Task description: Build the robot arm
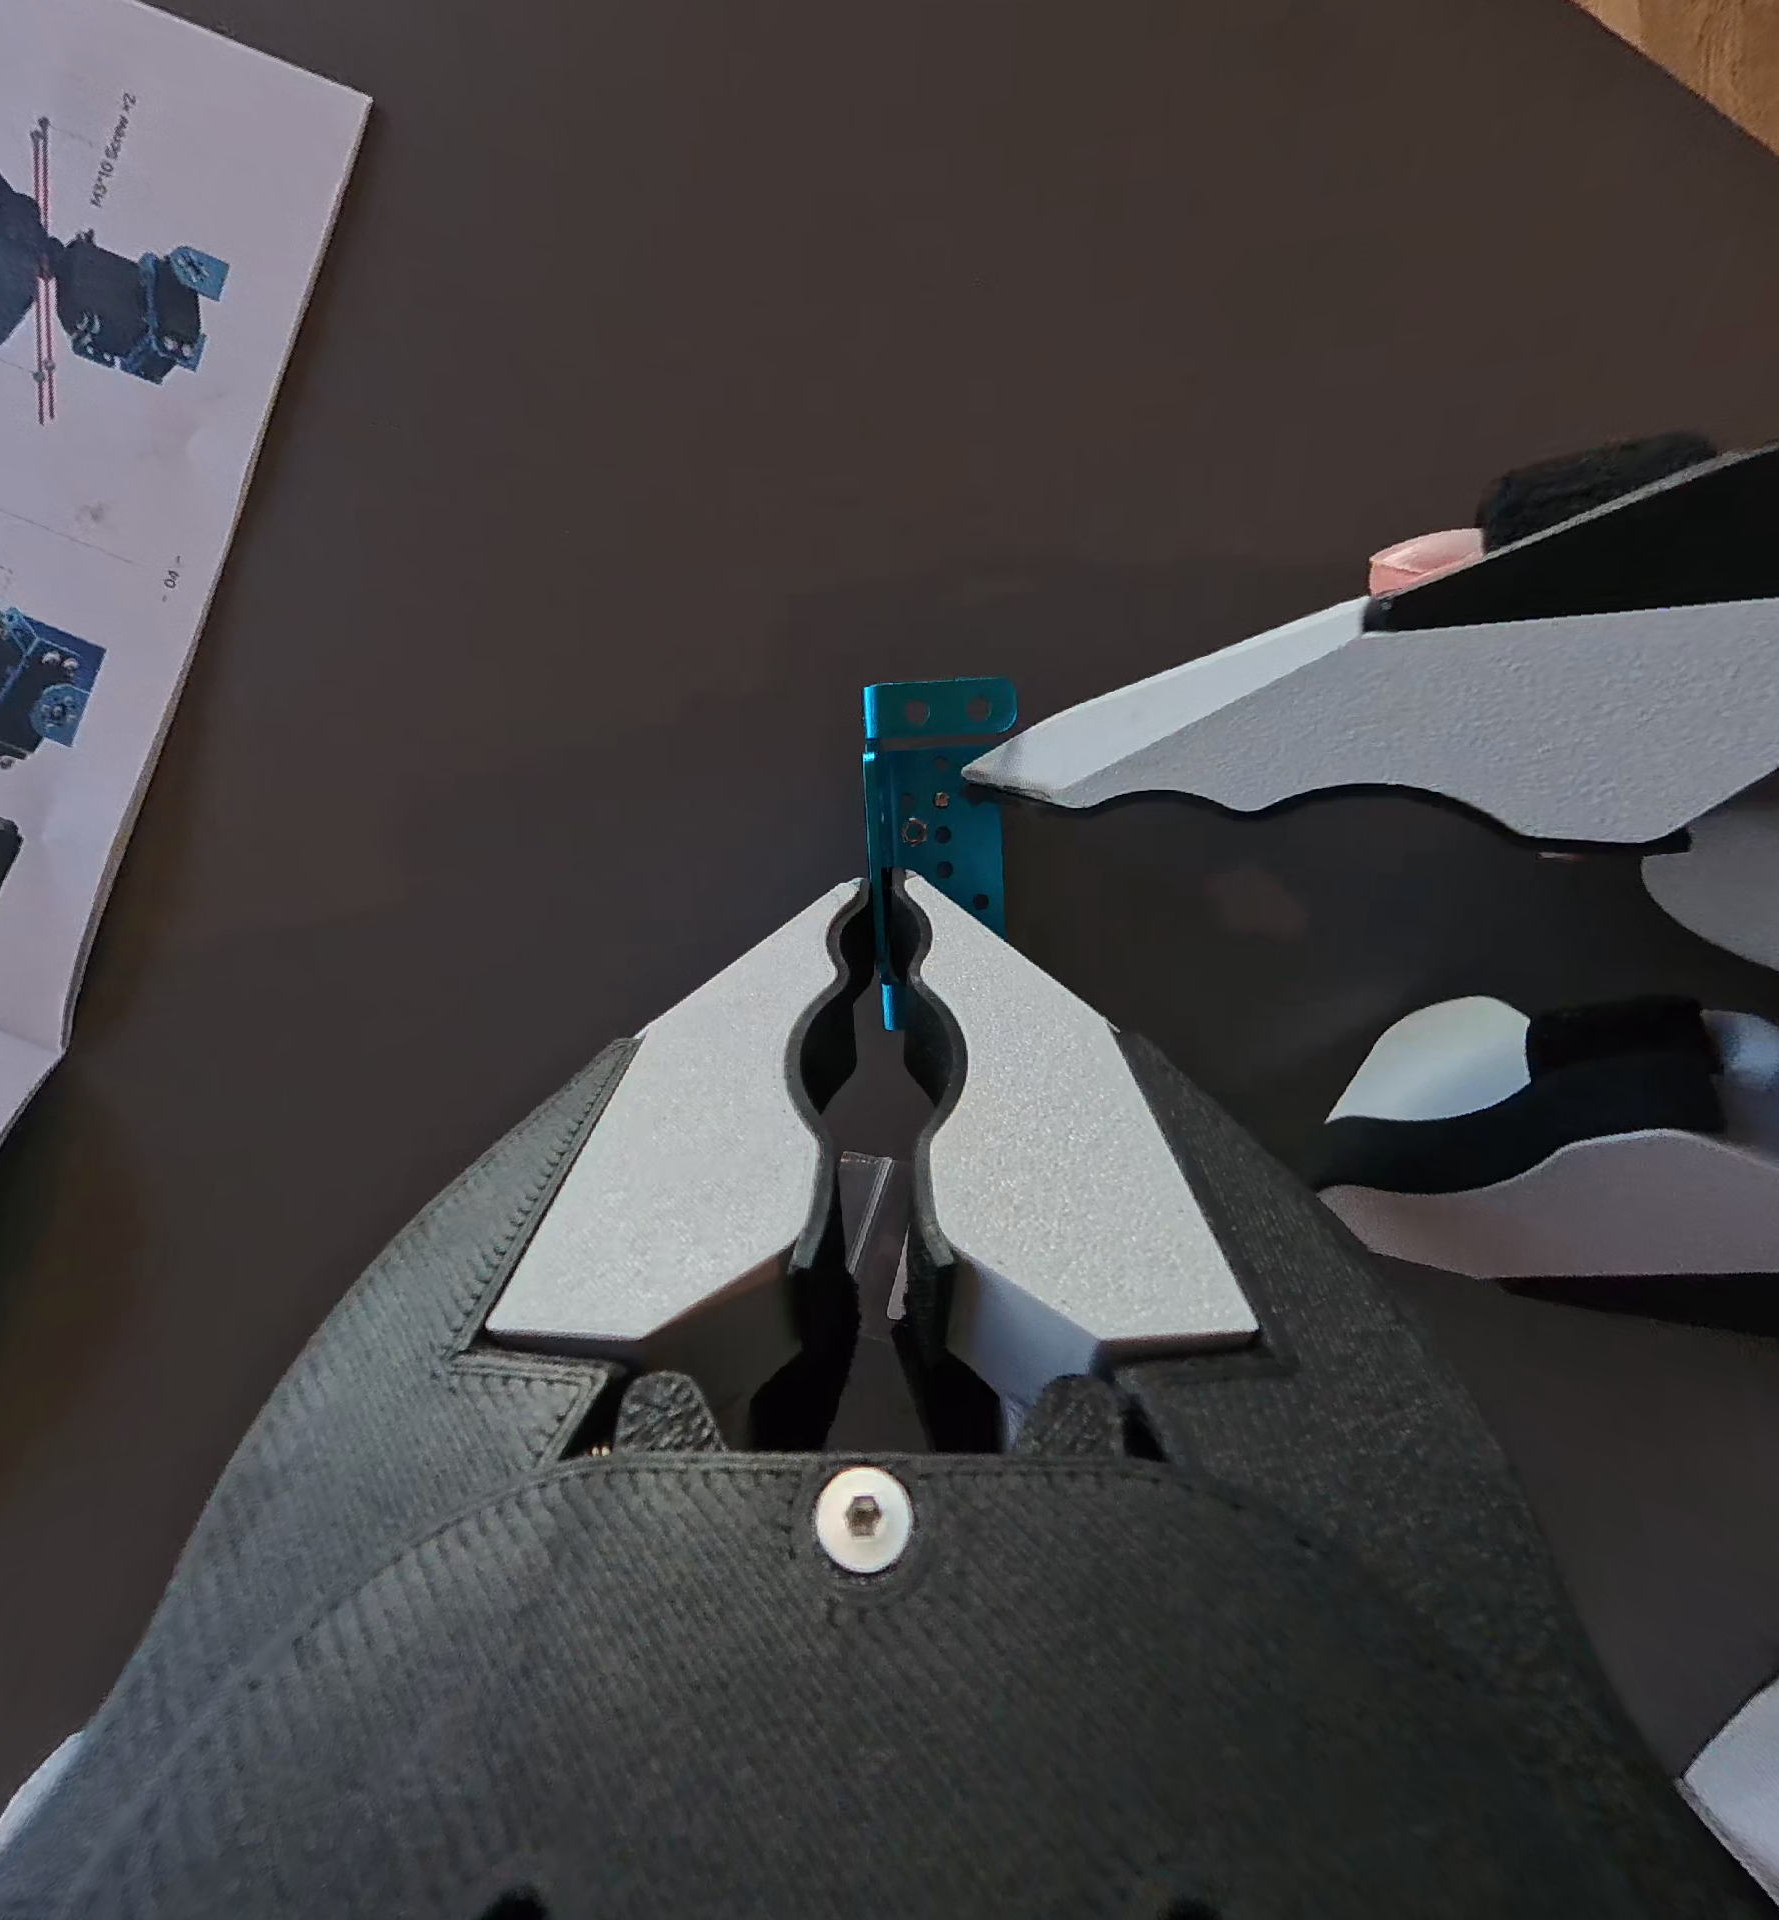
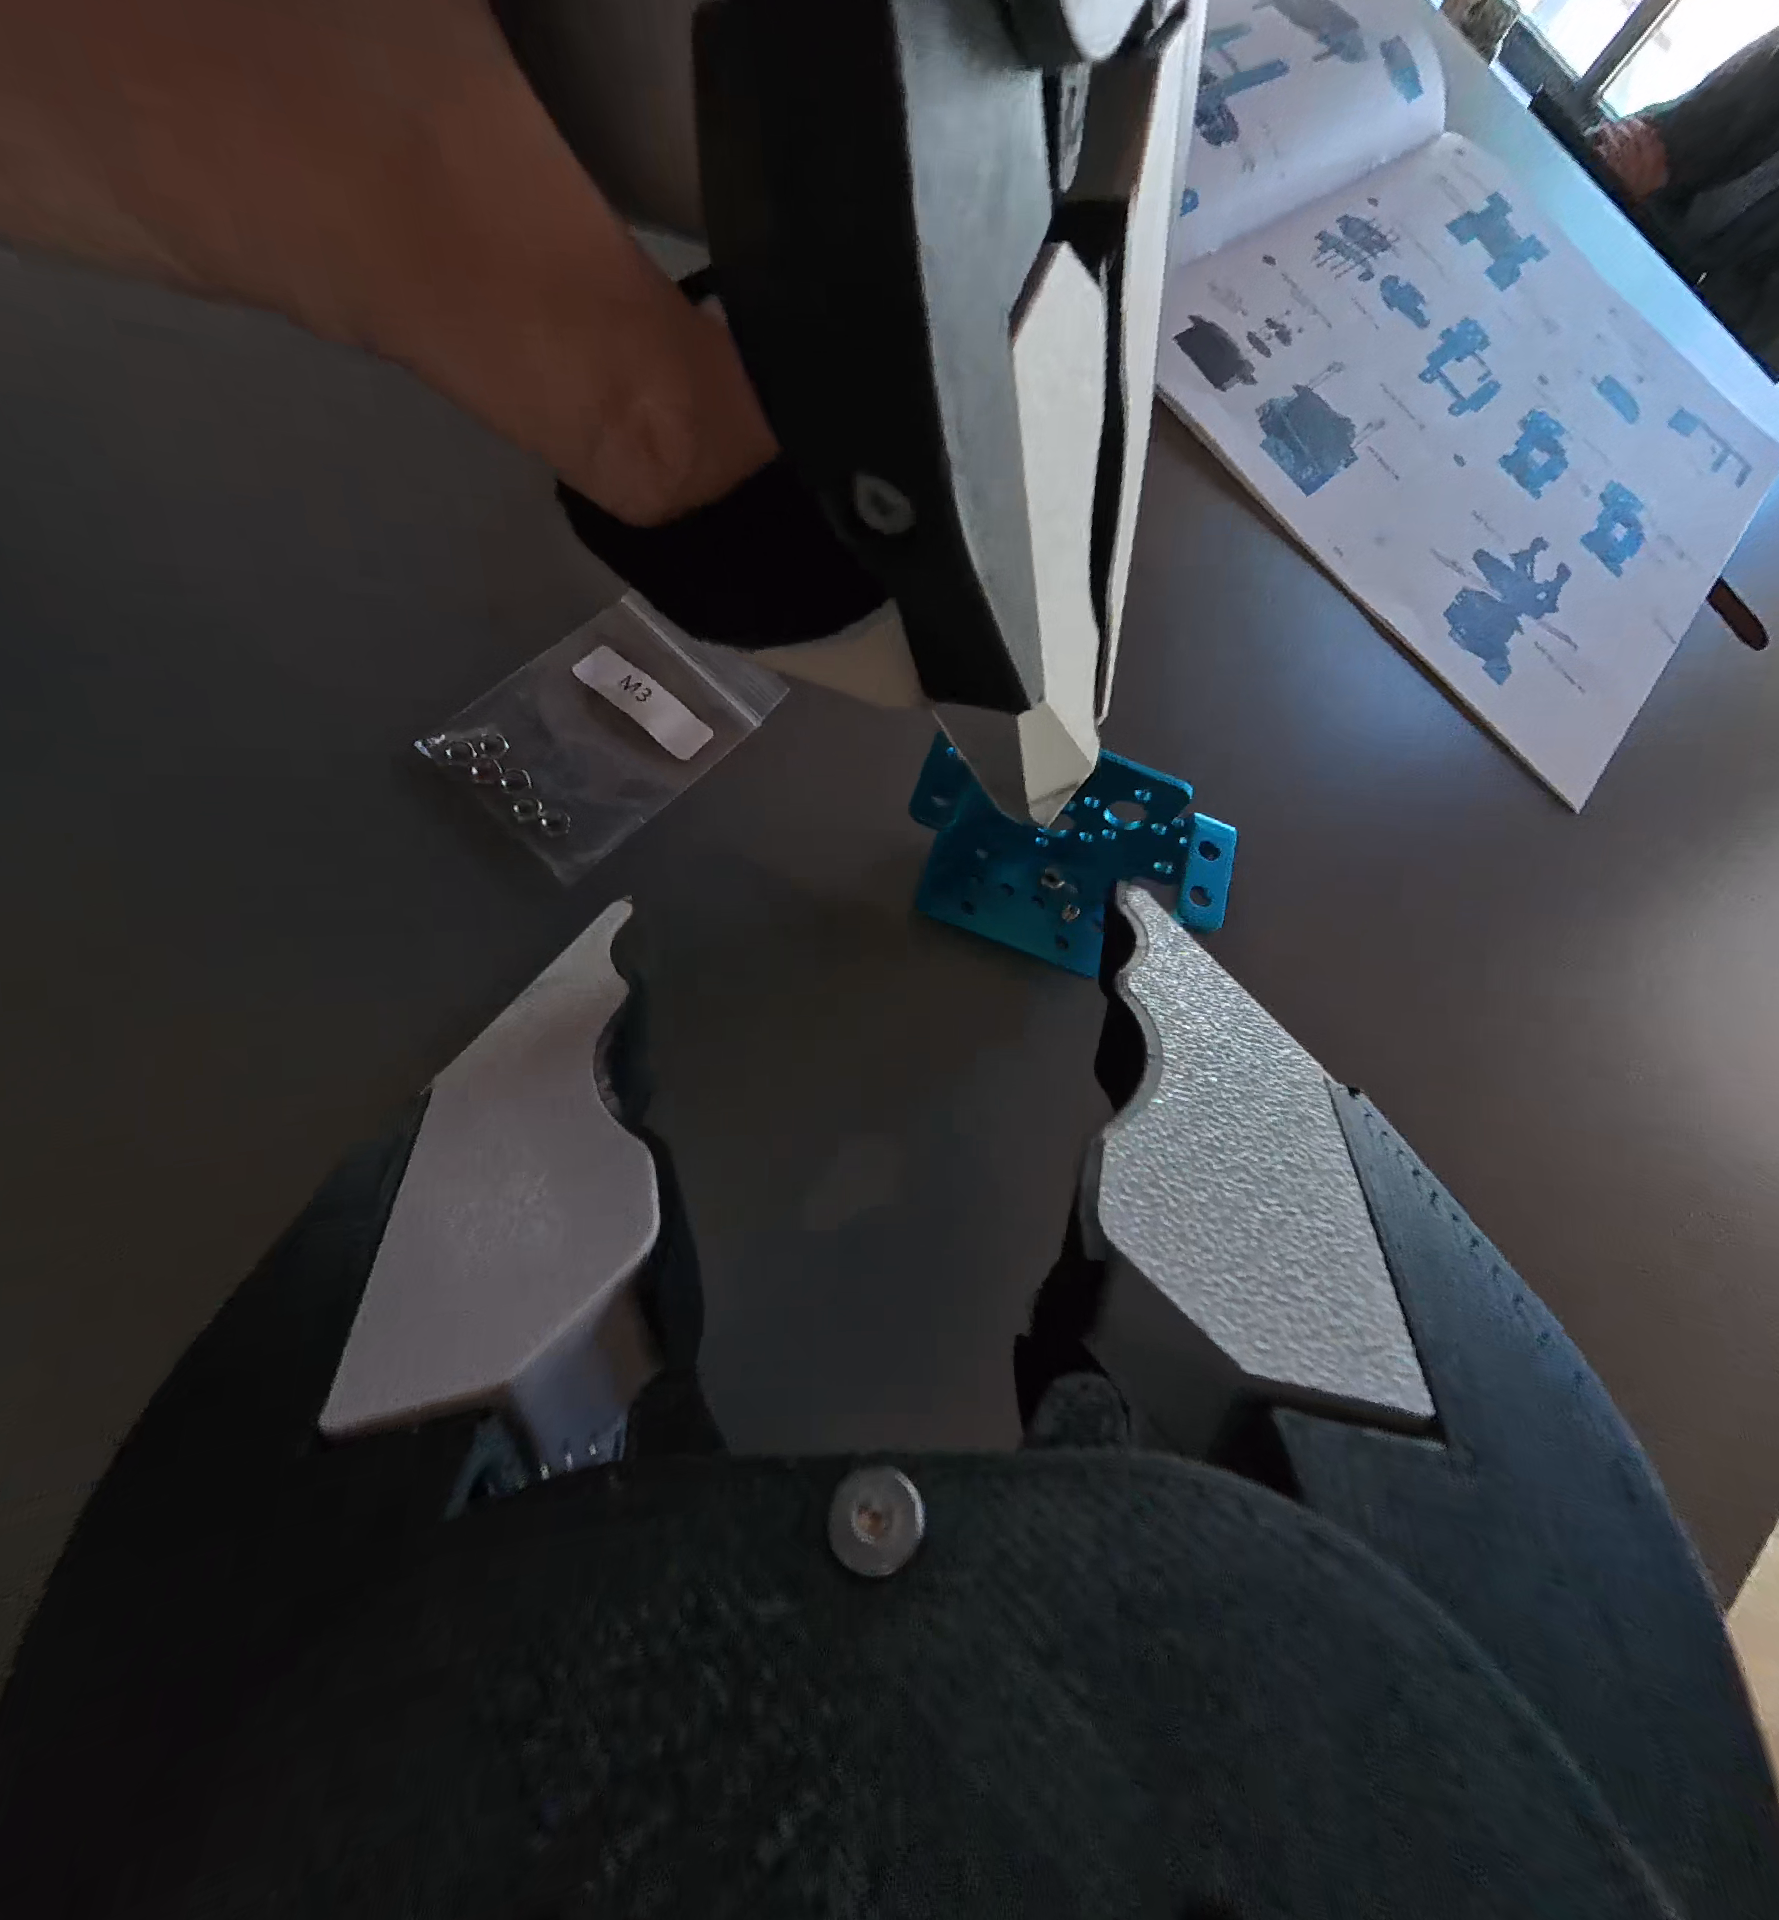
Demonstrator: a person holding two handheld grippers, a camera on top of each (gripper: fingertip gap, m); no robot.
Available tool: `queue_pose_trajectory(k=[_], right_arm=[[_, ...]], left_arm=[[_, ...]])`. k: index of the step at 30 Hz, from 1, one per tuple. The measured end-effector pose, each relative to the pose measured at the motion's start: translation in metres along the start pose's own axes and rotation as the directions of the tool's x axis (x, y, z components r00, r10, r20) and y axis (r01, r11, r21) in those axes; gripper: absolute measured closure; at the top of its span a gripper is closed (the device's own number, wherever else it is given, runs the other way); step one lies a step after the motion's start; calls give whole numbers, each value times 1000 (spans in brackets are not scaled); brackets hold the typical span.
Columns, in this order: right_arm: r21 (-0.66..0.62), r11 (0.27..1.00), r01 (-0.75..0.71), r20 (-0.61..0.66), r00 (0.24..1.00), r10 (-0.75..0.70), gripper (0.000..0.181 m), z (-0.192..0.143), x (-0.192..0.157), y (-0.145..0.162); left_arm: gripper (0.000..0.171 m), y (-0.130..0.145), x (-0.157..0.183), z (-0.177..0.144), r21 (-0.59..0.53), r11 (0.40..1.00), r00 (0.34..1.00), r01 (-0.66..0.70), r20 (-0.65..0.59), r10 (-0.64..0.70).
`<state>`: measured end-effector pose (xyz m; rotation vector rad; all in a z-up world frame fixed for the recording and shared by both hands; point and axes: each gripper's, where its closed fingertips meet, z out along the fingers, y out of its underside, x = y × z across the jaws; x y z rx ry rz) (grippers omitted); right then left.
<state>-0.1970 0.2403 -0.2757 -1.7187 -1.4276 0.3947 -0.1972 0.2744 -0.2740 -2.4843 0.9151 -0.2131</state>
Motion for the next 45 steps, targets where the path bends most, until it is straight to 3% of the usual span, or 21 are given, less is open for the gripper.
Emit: queue_pose_trajectory(k=[3, 5, 6, 10, 12, 19, 26, 31, 34, 40, 45], right_arm=[[18, 1000, 21, -9, 1000, -20, 104, -8, 6, -2], [54, 998, 27, -27, 999, -25, 132, -18, 17, -6], [75, 997, 12, -54, 999, -8, 137, -23, 27, -7], [140, 971, -196, -37, 979, 203, 149, -28, 60, -7], [133, 960, -247, -34, 967, 253, 155, -22, 67, -7], [13, 980, -200, -47, 979, 201, 172, -2, 58, -2], [12, 976, -219, -27, 975, 219, 172, -2, 59, -2], [-3, 979, -204, -17, 979, 204, 172, -1, 59, -2], [-7, 980, -196, -15, 980, 196, 172, 0, 60, -2], [-5, 982, -188, -9, 982, 188, 173, 0, 61, -1], [-9, 983, -183, -6, 983, 183, 173, 1, 62, 0]], left_arm=[[170, 0, 0, 0, -1, 1000, 1000, 1, -2, -1], [171, 0, 0, 0, -2, 1000, 1000, 5, -6, -5], [171, 1, 0, 0, -3, 1000, 1000, 7, -7, -7], [171, 1, 0, 0, -8, 1000, 1000, 13, -7, -13], [171, 0, 0, 1, -11, 1000, 1000, 17, -6, -17], [171, 0, 1, 0, -23, 999, 1000, 24, -2, -24], [169, -1, 3, 0, -3, 1000, 1000, 0, -18, -1], [154, 0, 13, -8, 23, 998, 982, 57, -179, -52], [149, 0, 8, -20, 87, 996, 970, 8, -242, 13], [150, 17, -1, -32, 220, 967, 928, -126, -319, 193], [159, 26, 11, -15, 209, 975, 912, -78, -380, 155]])
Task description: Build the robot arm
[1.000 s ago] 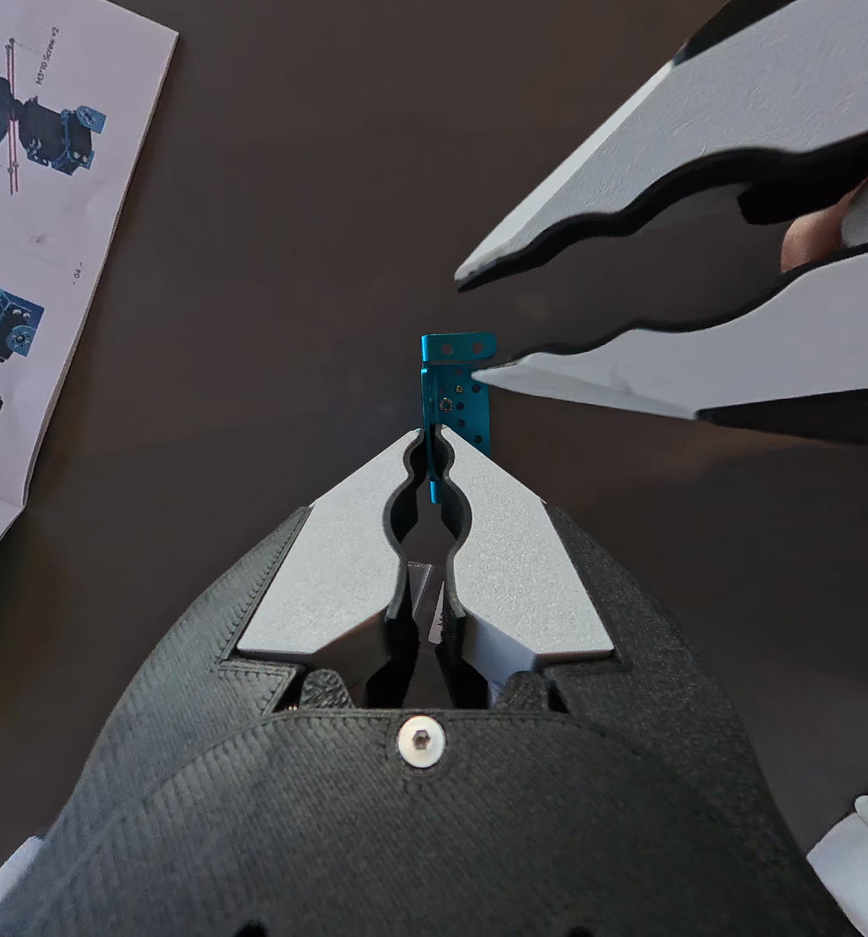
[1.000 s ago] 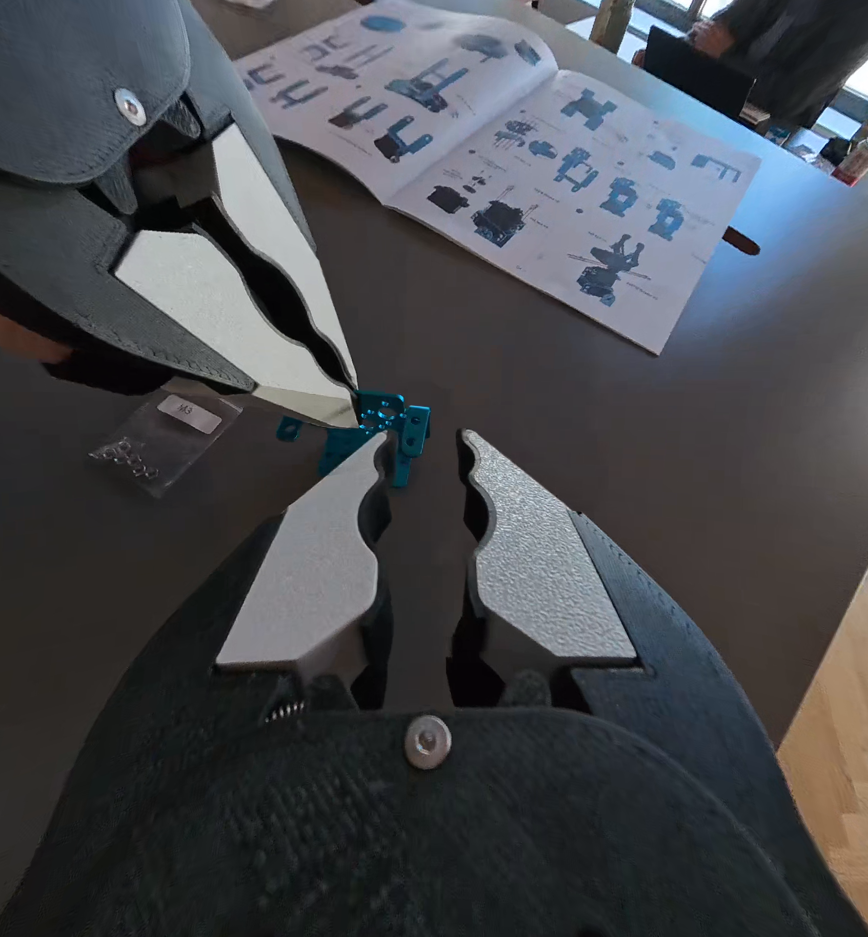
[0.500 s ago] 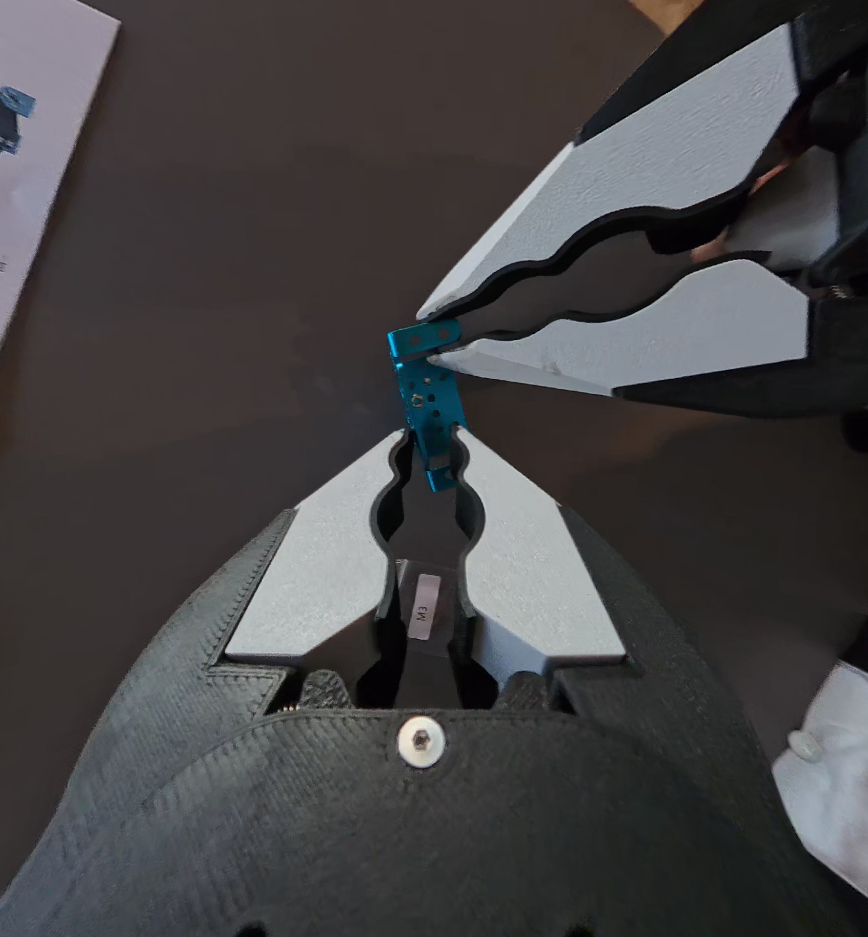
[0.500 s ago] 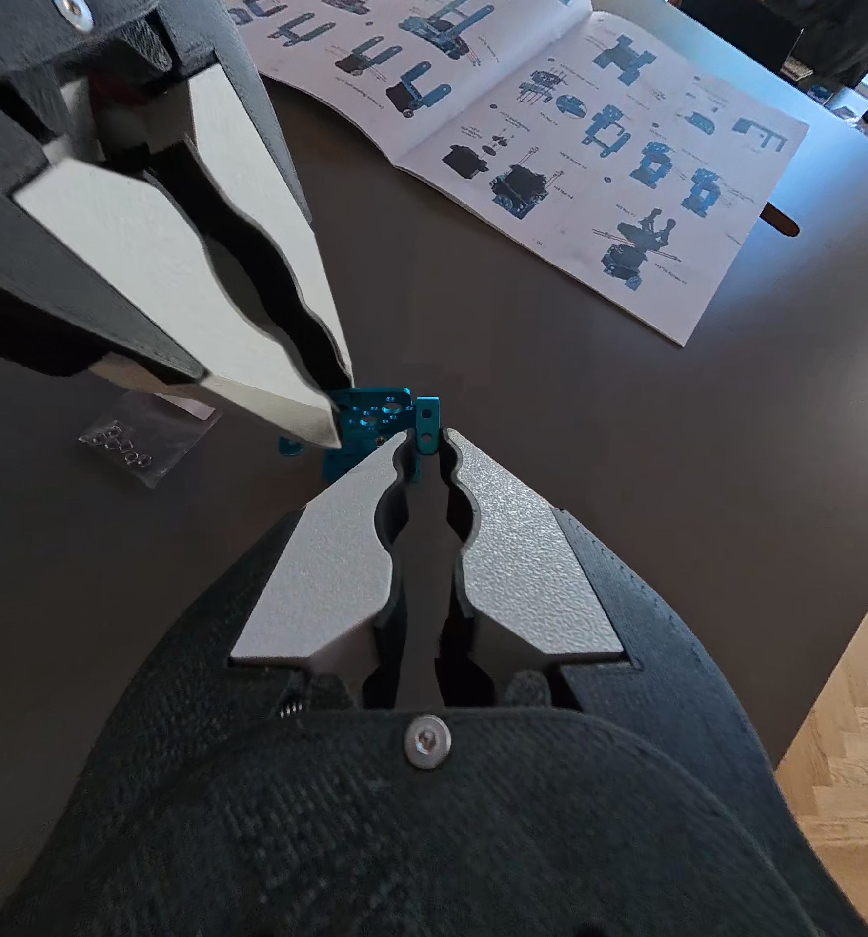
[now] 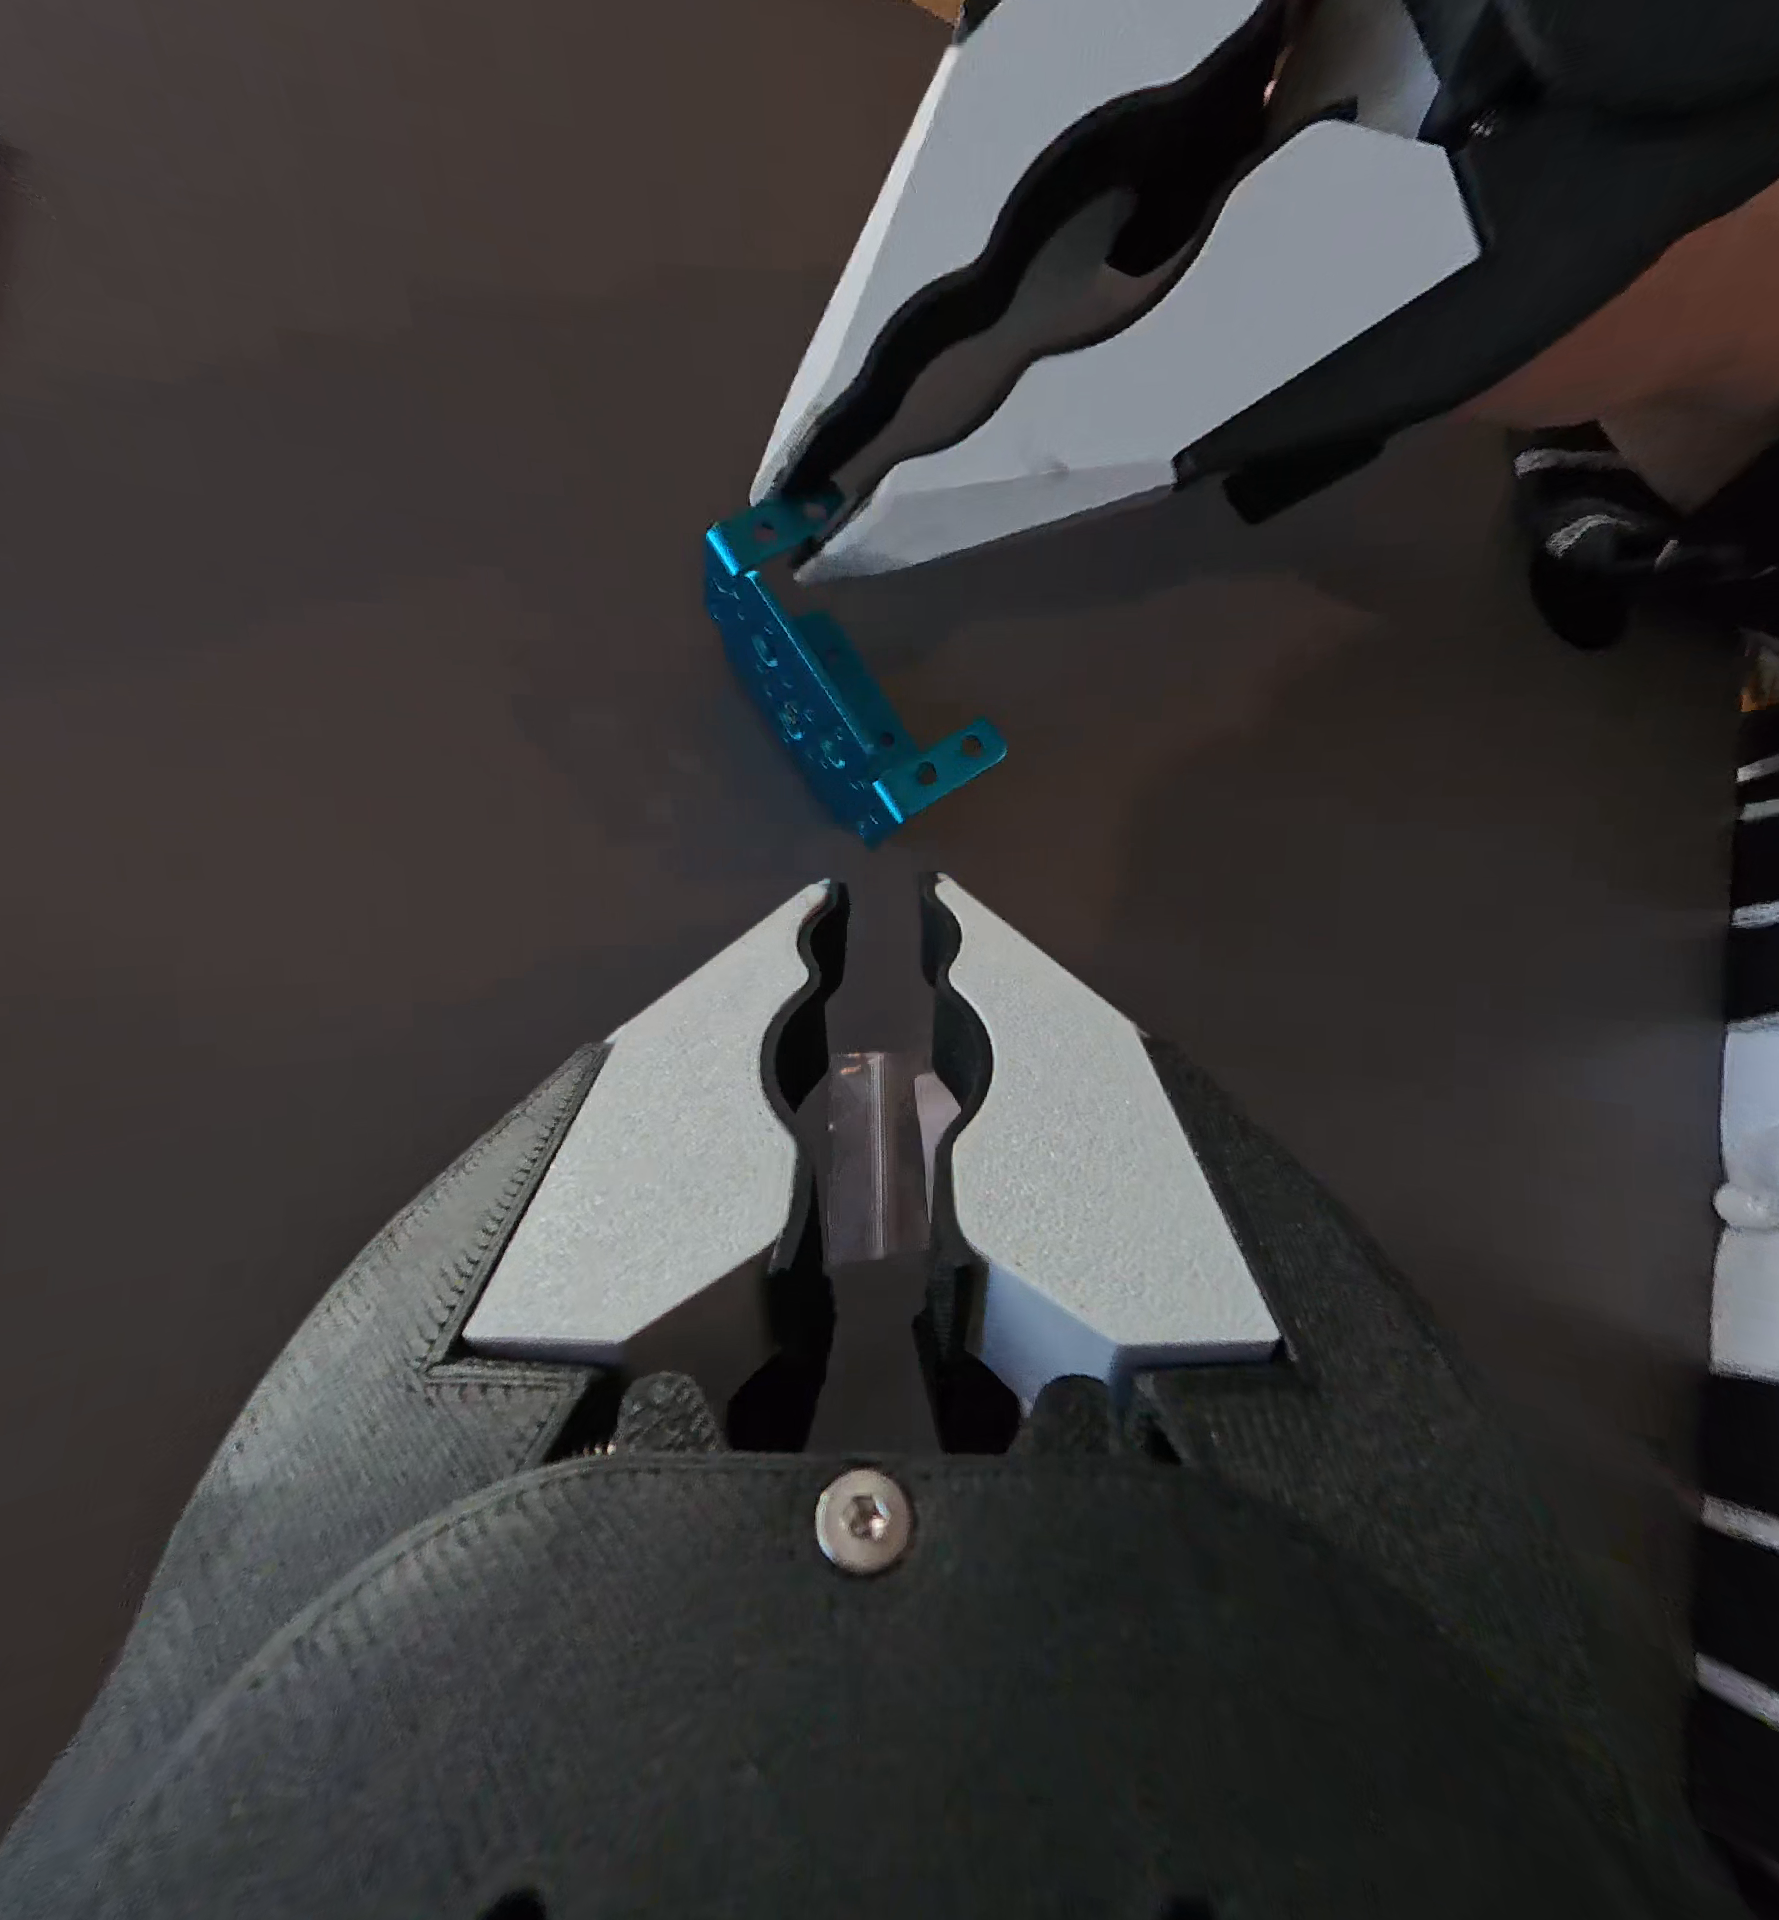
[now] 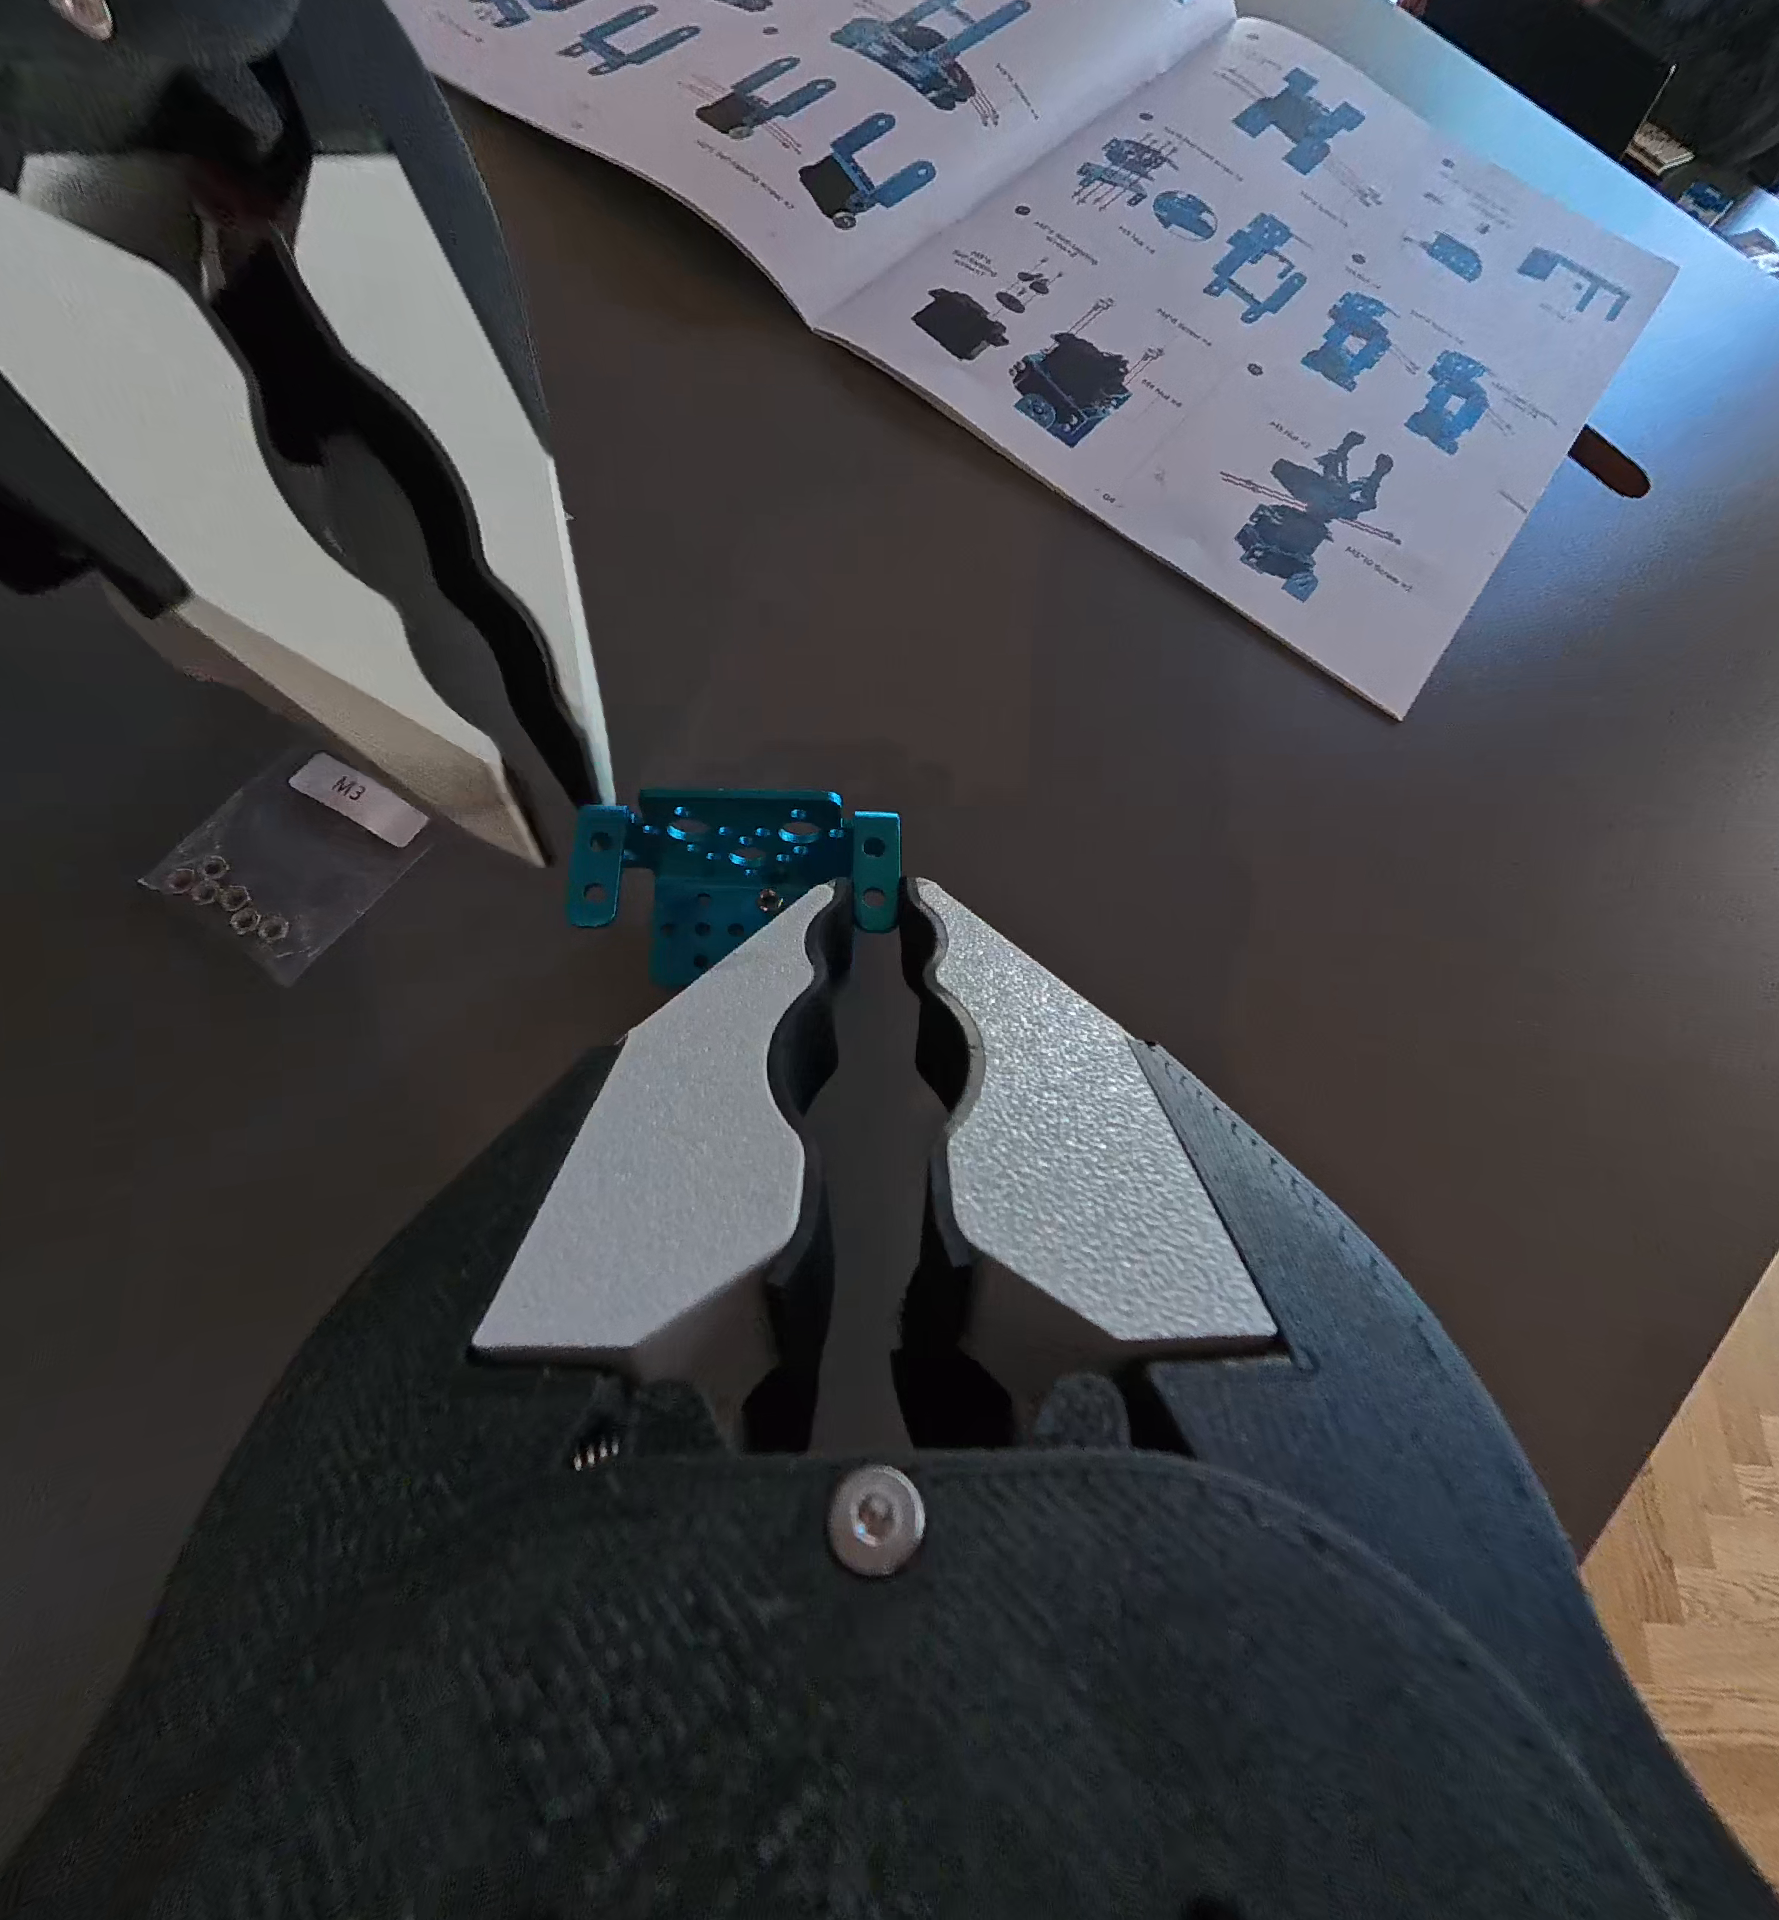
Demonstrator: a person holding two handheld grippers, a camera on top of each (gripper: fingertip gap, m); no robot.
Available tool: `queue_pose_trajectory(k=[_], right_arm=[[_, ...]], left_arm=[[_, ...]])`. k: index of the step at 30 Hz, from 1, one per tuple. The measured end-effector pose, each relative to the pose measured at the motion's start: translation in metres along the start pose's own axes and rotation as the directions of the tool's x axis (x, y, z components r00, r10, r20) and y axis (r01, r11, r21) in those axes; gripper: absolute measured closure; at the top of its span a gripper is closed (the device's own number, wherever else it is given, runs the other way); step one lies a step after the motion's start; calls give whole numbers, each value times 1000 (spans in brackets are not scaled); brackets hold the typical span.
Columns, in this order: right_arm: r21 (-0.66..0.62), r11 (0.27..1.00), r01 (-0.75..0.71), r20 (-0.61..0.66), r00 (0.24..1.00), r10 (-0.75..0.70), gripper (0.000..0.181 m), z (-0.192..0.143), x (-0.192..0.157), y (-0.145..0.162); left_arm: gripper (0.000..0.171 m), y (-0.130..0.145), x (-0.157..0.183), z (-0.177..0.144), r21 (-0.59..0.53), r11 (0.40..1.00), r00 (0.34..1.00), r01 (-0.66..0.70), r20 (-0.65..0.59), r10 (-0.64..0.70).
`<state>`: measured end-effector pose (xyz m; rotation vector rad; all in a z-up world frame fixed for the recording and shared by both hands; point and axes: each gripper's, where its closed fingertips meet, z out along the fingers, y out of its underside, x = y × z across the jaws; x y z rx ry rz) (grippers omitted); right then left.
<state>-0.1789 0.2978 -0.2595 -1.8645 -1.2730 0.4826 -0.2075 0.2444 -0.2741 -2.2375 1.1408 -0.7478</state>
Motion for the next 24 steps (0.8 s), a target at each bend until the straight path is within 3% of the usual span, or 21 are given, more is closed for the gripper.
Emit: queue_pose_trajectory(k=[3, 11, 16, 24], right_arm=[[0, 1000, 4, -3, 1000, -4, 173, 0, 1, 0], [-7, 1000, 21, -8, 1000, -21, 172, 1, 2, 1], [-6, 1000, 25, -10, 1000, -25, 172, 1, 2, 1], [-2, 999, 40, -7, 999, -40, 172, 2, 0, 0]], left_arm=[[159, -5, 5, 9, 44, 999, 1000, 21, -1, -21], [163, -10, -1, 12, 104, 994, 988, 26, 146, -41], [163, -10, -2, 13, 153, 986, 983, 74, 156, -97], [170, -7, -11, 13, 124, 992, 957, 27, 284, -62]])
